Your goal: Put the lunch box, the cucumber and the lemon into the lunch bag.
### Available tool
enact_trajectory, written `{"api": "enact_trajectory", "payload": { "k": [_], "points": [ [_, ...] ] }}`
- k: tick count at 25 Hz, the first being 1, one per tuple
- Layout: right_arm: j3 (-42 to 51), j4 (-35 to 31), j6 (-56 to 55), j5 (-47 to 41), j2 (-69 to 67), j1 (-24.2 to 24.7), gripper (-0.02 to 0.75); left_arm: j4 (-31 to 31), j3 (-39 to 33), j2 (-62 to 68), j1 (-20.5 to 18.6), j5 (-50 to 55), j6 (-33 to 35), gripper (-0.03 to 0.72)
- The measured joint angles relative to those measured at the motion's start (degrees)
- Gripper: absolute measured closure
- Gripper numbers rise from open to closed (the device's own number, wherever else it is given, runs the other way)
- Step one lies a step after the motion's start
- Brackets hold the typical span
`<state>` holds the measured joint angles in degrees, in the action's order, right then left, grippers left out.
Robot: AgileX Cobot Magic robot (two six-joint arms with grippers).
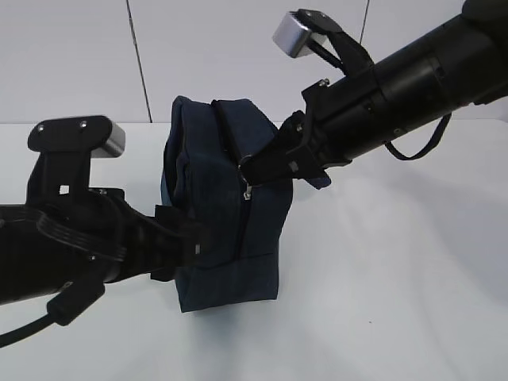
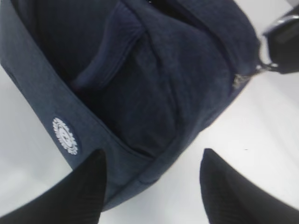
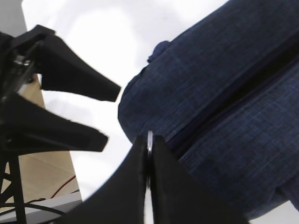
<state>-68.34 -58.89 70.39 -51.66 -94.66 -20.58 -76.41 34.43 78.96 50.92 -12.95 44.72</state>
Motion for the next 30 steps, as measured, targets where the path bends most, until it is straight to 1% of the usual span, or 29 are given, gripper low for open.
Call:
{"api": "enact_trajectory", "payload": {
  "k": [7, 12, 14, 16, 17, 20, 21, 23, 30],
  "points": [
    [0.00, 0.00, 0.00, -3.03, 0.00, 0.00, 0.730, 4.35, 0.11, 4.23, 0.00, -2.10, -0.33, 0.232],
    [0.00, -0.14, 0.00, -5.10, 0.00, 0.00, 0.730, 6.40, 0.11, 4.38, 0.08, -4.83, -0.43, 0.233],
    [0.00, -0.36, 0.00, -5.23, 0.00, 0.00, 0.730, 7.67, 0.11, 4.38, 0.08, -4.97, -0.43, 0.251],
    [0.00, -0.35, 0.00, -5.49, 0.00, 0.00, 0.730, 9.53, 0.11, 4.38, 0.08, -4.86, -0.43, 0.307],
    [0.00, -0.35, 0.00, -5.63, 0.00, 0.00, 0.730, 10.24, 0.11, 4.38, 0.08, -4.63, -0.43, 0.366],
    [0.00, -0.35, 0.00, -5.74, 0.00, 0.00, 0.730, 12.52, 0.18, 4.38, 0.08, -3.30, -0.43, 0.603],
    [0.00, -0.35, 0.00, -5.88, 0.00, 0.00, 0.730, 13.05, 0.18, 4.38, 0.08, -2.78, -0.43, 0.649],
    [0.00, -0.35, 0.00, -5.94, 0.00, 0.00, 0.730, 13.62, 0.32, 4.38, 0.08, -1.85, -0.43, 0.680],
    [-0.21, -1.01, 0.00, -5.02, 0.00, 0.00, 0.730, 13.98, 0.36, 4.38, 0.08, -0.01, -0.43, 0.690]
  ]
}}
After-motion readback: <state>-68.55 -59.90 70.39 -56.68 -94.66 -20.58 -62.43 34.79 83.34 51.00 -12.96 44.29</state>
